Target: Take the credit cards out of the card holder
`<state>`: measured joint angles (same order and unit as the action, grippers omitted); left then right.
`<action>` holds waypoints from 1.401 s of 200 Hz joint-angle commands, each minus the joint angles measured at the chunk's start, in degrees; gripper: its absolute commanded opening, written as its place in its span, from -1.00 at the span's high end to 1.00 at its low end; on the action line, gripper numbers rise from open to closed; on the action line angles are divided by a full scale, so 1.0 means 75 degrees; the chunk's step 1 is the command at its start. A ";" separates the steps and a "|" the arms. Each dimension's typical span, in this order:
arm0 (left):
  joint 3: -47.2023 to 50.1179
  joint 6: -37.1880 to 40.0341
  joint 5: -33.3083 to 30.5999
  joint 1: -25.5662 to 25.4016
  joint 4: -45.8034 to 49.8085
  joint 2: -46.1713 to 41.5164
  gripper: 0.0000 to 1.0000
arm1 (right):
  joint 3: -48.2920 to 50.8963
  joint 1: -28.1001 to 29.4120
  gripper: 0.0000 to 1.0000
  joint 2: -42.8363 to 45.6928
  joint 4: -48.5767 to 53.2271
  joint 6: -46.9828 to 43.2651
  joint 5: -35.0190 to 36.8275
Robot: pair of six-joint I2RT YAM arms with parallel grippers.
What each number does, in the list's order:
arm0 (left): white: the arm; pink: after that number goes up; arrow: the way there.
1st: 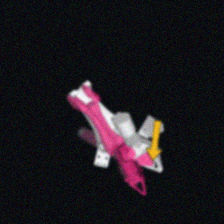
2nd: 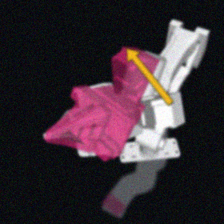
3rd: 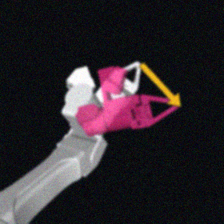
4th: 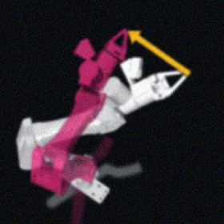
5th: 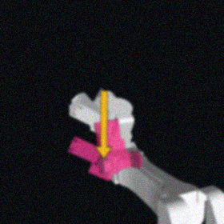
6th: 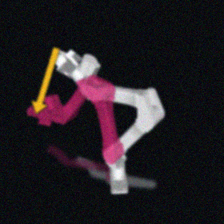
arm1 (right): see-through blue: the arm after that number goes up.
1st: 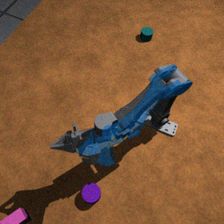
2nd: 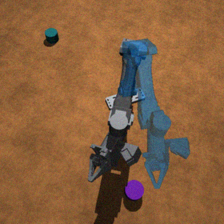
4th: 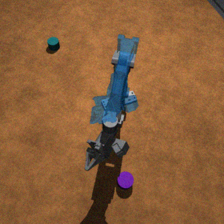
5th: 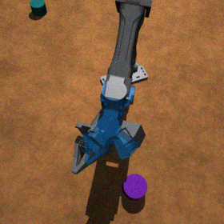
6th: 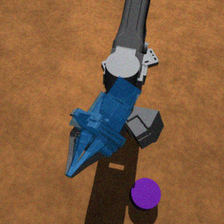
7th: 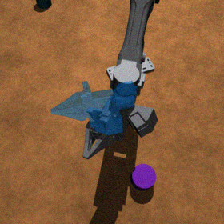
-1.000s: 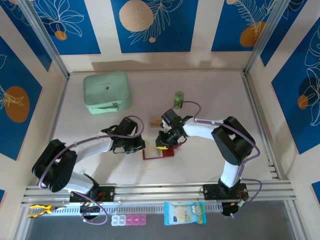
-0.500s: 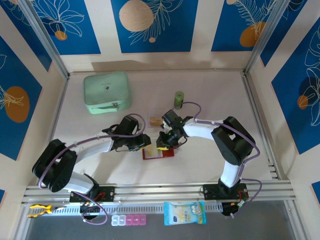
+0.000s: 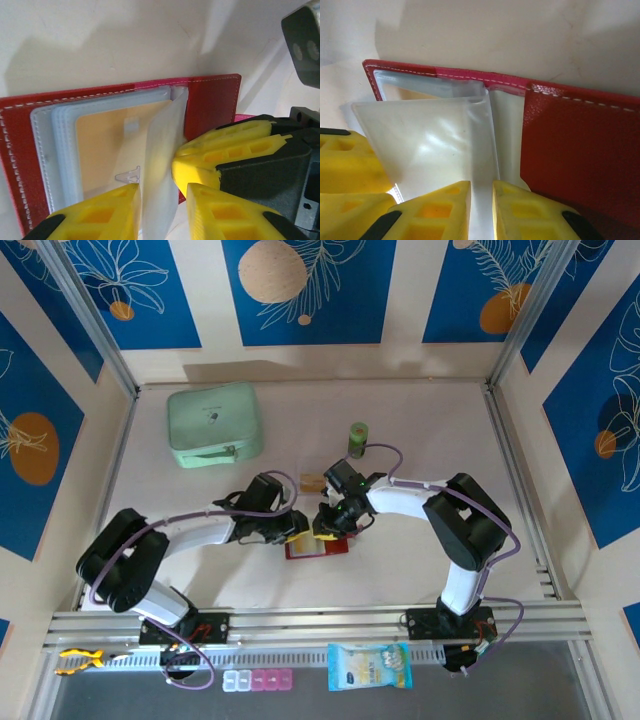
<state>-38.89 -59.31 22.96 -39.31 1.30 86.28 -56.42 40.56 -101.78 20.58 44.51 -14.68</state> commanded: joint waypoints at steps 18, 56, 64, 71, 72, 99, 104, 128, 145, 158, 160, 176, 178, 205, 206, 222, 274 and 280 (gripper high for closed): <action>-0.0352 -0.0085 0.0171 -0.0189 -0.0025 0.0078 0.39 | 0.0216 -0.0219 0.57 0.0898 0.0444 -0.0105 0.0237; -0.0814 -0.0067 0.0170 -0.0407 0.0078 0.0348 0.30 | 0.0472 -0.0623 0.52 0.1659 0.0789 -0.0244 0.0403; -0.0919 -0.0067 0.0179 -0.0438 0.0092 0.0446 0.27 | 0.0540 -0.0740 0.52 0.1837 0.0860 -0.0271 0.0432; -0.1012 -0.0069 0.0183 -0.0476 0.0107 0.0524 0.25 | 0.0590 -0.0840 0.52 0.1989 0.0921 -0.0309 0.0450; -0.1024 -0.0065 0.0184 -0.0483 0.0107 0.0539 0.24 | 0.0599 -0.0856 0.52 0.2014 0.0935 -0.0309 0.0454; -0.1420 0.0003 0.0187 -0.0650 0.0183 0.0898 0.14 | 0.0826 -0.1290 0.52 0.2583 0.1174 -0.0447 0.0513; -0.1475 0.0008 0.0186 -0.0670 0.0196 0.0967 0.12 | 0.0866 -0.1362 0.52 0.2673 0.1215 -0.0472 0.0515; -0.1811 0.0032 0.0226 -0.0799 0.0201 0.1358 0.01 | 0.1051 -0.1713 0.51 0.3093 0.1401 -0.0587 0.0499; -0.2047 0.0045 0.0263 -0.0886 0.0200 0.1665 -0.05 | 0.1192 -0.1919 0.49 0.3330 0.1480 -0.0636 0.0440; -0.2196 0.0058 0.0282 -0.0952 0.0230 0.1897 -0.07 | 0.1285 -0.2048 0.47 0.3452 0.1520 -0.0671 0.0387; -0.2220 0.0065 0.0288 -0.0965 0.0235 0.1930 -0.07 | 0.1302 -0.2060 0.47 0.3470 0.1521 -0.0673 0.0378; -0.2352 0.0097 0.0291 -0.1025 0.0340 0.2164 -0.09 | 0.1392 -0.2146 0.47 0.3615 0.1551 -0.0694 0.0352; -0.2353 0.0099 0.0279 -0.1027 0.0365 0.2185 -0.09 | 0.1393 -0.2159 0.46 0.3620 0.1556 -0.0696 0.0352; -0.2369 0.0113 0.0262 -0.1070 0.0464 0.2370 -0.10 | 0.1484 -0.2220 0.46 0.3718 0.1570 -0.0697 0.0295; -0.2365 0.0114 0.0264 -0.1067 0.0468 0.2376 -0.10 | 0.1486 -0.2226 0.46 0.3717 0.1569 -0.0697 0.0294; -0.2361 0.0138 0.0261 -0.1074 0.0474 0.2368 -0.09 | 0.1511 -0.2232 0.45 0.3706 0.1530 -0.0675 0.0238; -0.2442 0.0423 -0.0070 -0.0988 0.0883 0.1683 -0.09 | 0.1414 -0.2077 0.46 0.3449 0.1272 -0.0524 -0.0102; -0.2414 0.0471 -0.0131 -0.0955 0.0962 0.1561 -0.09 | 0.1370 -0.2028 0.45 0.3399 0.1243 -0.0509 -0.0126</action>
<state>-55.92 -58.30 23.68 -46.78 4.86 102.37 -45.74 24.36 -75.24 30.52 40.53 -12.84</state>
